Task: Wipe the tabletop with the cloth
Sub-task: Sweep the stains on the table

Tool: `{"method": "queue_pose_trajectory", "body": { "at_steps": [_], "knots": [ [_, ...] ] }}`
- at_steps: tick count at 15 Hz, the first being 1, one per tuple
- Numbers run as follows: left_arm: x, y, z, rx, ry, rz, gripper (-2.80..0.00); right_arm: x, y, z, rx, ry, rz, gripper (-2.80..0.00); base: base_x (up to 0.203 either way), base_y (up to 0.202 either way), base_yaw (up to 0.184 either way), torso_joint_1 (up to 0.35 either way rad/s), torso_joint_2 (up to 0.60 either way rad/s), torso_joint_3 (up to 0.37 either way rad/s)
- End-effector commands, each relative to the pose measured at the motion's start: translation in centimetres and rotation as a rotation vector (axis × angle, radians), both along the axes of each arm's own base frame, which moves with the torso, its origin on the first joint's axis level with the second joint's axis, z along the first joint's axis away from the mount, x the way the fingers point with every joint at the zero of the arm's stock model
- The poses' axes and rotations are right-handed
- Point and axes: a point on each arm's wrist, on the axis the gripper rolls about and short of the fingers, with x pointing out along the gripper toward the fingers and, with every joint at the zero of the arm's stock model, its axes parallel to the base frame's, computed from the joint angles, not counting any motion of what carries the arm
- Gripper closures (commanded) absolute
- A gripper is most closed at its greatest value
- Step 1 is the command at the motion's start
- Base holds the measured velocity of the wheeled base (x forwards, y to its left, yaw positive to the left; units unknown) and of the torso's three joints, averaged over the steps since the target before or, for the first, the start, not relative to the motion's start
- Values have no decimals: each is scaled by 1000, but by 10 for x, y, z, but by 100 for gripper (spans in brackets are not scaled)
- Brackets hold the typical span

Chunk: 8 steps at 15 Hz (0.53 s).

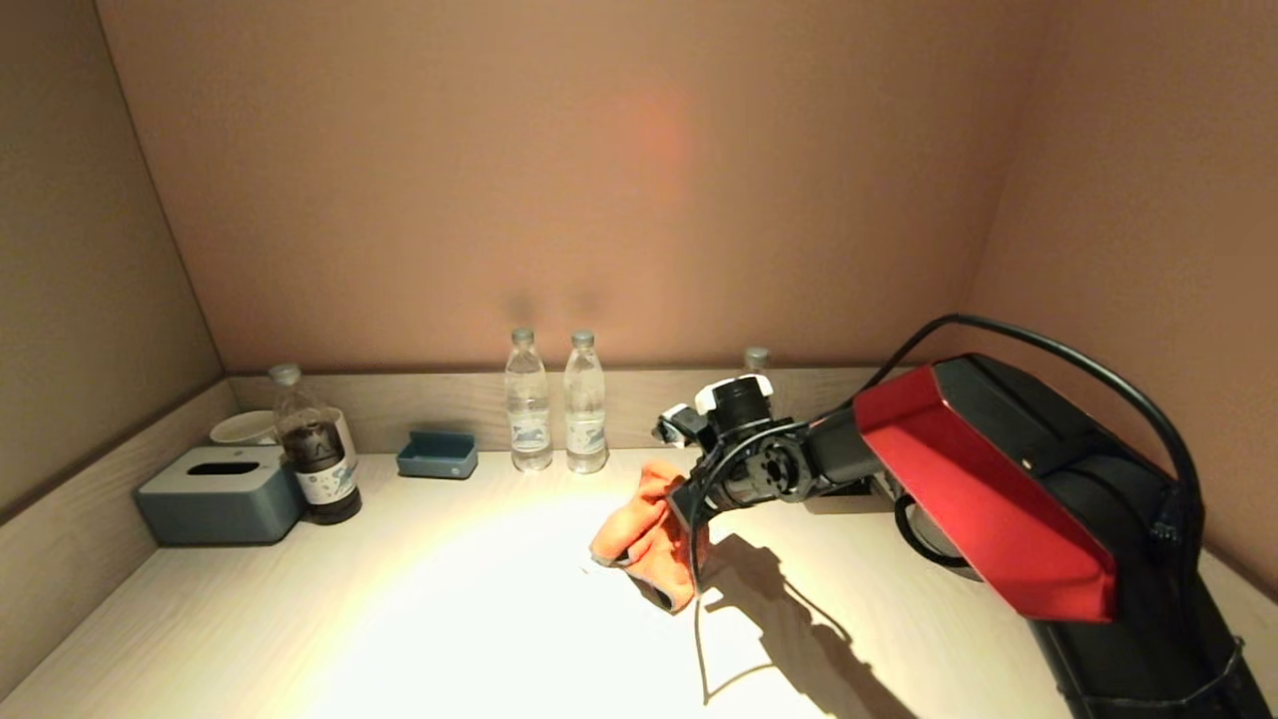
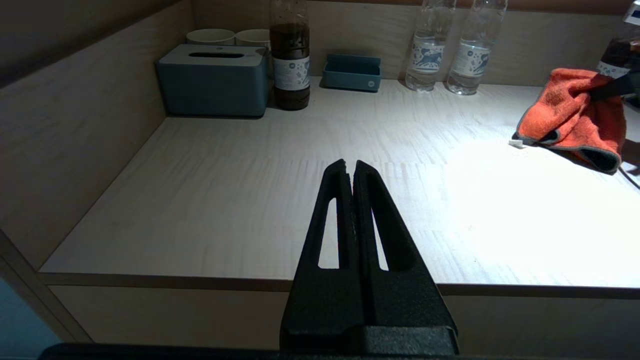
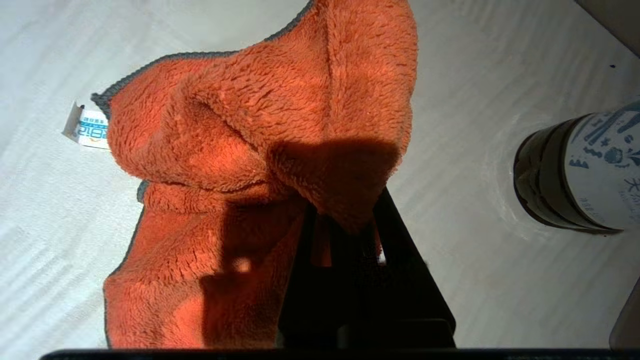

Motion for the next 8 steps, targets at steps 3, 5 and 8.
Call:
{"method": "queue_pose_trajectory", "body": {
  "at_steps": [3,5,8],
  "knots": [
    [0,0,0,-1,0,0,0,13,6,-5,10,-22,4,0,0,0,0,0,0,0],
    [0,0,0,-1,0,0,0,15,20,-14,12,-20,31,0,0,0,0,0,0,0],
    [0,0,0,-1,0,0,0,7,53,-25,29,-7,79,0,0,0,0,0,0,0]
  ]
}}
